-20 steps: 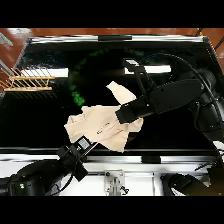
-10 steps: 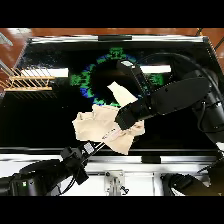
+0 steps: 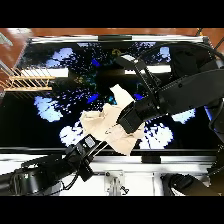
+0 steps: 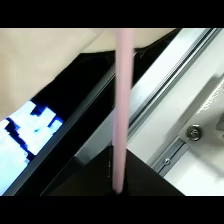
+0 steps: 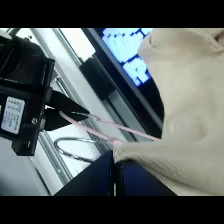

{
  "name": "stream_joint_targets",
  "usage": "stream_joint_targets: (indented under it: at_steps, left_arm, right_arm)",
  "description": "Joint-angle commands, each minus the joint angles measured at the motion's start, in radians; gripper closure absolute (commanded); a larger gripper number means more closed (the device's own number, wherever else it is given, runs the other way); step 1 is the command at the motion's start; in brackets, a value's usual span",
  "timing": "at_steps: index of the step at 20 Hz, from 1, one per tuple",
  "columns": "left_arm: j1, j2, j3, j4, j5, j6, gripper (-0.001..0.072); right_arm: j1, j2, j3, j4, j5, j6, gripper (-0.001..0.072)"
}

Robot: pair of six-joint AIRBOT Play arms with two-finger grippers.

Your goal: Fold the shirts.

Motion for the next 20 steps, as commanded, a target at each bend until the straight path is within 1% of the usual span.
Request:
stream_joint_targets:
  at_steps: [1, 5, 6, 8, 10, 12, 15, 18, 20]
  left_arm:
    - [0.029, -0.005, 0.005, -0.04, 0.106, -0.016, 0.0669]
    - [0.03, -0.004, 0.005, -0.051, 0.133, -0.032, 0.0669]
    - [0.029, -0.005, 0.005, -0.063, 0.13, -0.031, 0.0669]
    - [0.029, -0.005, 0.005, -0.066, 0.063, -0.027, 0.0671]
    - [0.028, -0.004, 0.002, -0.066, 0.004, 0.009, 0.0671]
    - [0.028, -0.004, 0.002, -0.066, -0.006, 0.011, 0.0671]
    - [0.028, -0.004, 0.003, -0.066, -0.005, 0.011, 0.0671]
    - [0.029, -0.004, 0.003, -0.061, 0.02, 0.01, 0.0671]
    - [0.03, -0.005, 0.003, -0.061, 0.063, 0.006, 0.0671]
  right_arm:
    - [0.001, -0.001, 0.005, 0.035, -0.058, 0.008, 0.0644]
    - [0.001, -0.001, 0.005, 0.03, -0.066, 0.015, 0.0643]
    - [0.0, -0.001, 0.005, 0.005, -0.064, 0.007, 0.0644]
    - [0.0, -0.001, 0.008, -0.08, -0.05, -0.002, 0.0643]
    - [0.0, 0.0, 0.01, -0.191, -0.019, -0.002, 0.0644]
    - [0.0, 0.0, 0.01, -0.257, 0.009, -0.001, 0.0643]
    - [0.0, 0.0, 0.01, -0.306, 0.034, 0.001, 0.0644]
    - [0.0, 0.0, 0.01, -0.306, 0.043, 0.009, 0.0643]
    - [0.0, 0.0, 0.01, -0.228, 0.042, 0.019, 0.0643]
